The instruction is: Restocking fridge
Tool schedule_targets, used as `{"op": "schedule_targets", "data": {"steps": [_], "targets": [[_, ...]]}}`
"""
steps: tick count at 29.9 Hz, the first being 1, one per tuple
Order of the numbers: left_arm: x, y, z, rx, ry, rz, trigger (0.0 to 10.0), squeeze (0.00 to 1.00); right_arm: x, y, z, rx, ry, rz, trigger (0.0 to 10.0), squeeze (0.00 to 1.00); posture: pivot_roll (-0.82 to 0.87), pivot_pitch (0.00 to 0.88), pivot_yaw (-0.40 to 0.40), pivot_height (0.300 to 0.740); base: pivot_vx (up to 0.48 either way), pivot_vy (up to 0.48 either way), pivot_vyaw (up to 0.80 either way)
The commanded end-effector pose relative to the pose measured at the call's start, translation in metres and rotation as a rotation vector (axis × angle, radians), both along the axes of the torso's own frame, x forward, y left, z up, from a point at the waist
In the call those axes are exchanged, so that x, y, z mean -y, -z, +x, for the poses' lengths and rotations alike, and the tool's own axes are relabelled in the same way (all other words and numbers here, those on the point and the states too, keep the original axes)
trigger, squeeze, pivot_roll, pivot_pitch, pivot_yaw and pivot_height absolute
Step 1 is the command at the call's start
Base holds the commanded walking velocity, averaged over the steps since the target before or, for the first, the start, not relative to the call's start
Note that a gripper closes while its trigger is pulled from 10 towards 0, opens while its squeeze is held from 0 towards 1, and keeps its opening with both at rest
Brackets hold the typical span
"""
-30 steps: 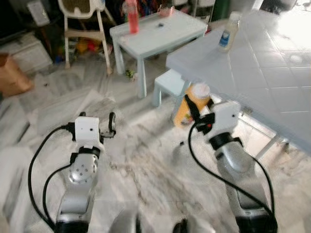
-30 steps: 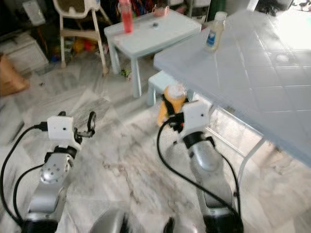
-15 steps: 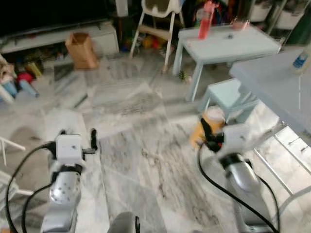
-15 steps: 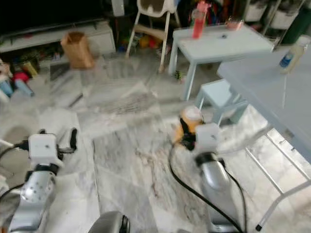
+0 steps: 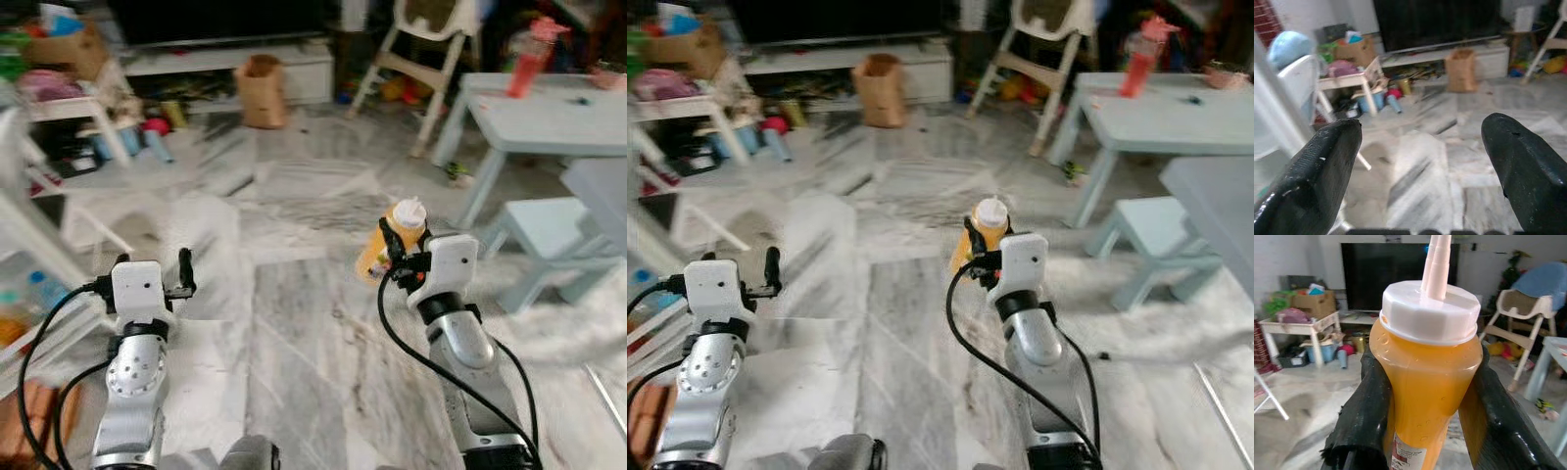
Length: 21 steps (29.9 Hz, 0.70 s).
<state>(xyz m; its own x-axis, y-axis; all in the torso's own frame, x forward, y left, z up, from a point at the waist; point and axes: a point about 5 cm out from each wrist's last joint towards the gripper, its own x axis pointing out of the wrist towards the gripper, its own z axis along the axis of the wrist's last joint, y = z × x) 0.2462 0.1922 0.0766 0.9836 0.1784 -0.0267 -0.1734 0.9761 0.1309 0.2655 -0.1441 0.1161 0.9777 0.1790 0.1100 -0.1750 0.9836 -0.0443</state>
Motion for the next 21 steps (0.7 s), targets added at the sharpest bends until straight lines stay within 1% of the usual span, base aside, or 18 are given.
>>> {"op": "schedule_targets", "data": {"steps": [1, 4, 5, 8, 10, 21], "targets": [[-0.0008, -0.0016, 0.0001, 0.006, 0.001, 0.014, 10.0, 0.0, 0.0025, -0.002, 0.0007, 0.013, 0.003, 0.003, 0.0, 0.0, 0.05, 0.001, 0.025, 0.74, 0.0, 0.0, 0.63], [-0.0005, -0.0018, 0.0003, 0.006, 0.001, 0.015, 10.0, 0.0, 0.0009, -0.003, 0.0016, 0.019, -0.021, -0.011, 0.0, 0.0, 0.05, 0.004, 0.025, 0.74, 0.0, 0.0, 0.62], [0.0002, -0.0017, 0.0006, 0.006, 0.002, 0.014, 10.0, 0.0, 0.0, -0.0033, 0.0025, 0.021, -0.027, -0.023, 10.0, 0.0, 0.05, 0.005, 0.025, 0.74, 0.0, 0.0, 0.63], [0.003, -0.002, 0.0016, 0.009, 0.005, 0.012, 10.0, 0.0, -0.0012, -0.0032, 0.004, 0.019, -0.034, -0.006, 10.0, 0.0, 0.06, 0.006, 0.024, 0.74, 0.0, 0.0, 0.64], [0.0045, -0.0023, 0.0021, 0.01, 0.009, 0.011, 10.0, 0.0, -0.0028, -0.0037, 0.0044, 0.026, -0.048, -0.029, 10.0, 0.0, 0.06, 0.006, 0.023, 0.74, 0.0, 0.0, 0.7], [0.0053, -0.0029, 0.003, 0.016, 0.007, 0.015, 10.0, 0.0, -0.0057, -0.0017, 0.0069, 0.011, -0.072, 0.031, 10.0, 0.0, 0.07, 0.0, 0.016, 0.74, 0.0, 0.0, 0.8]]}}
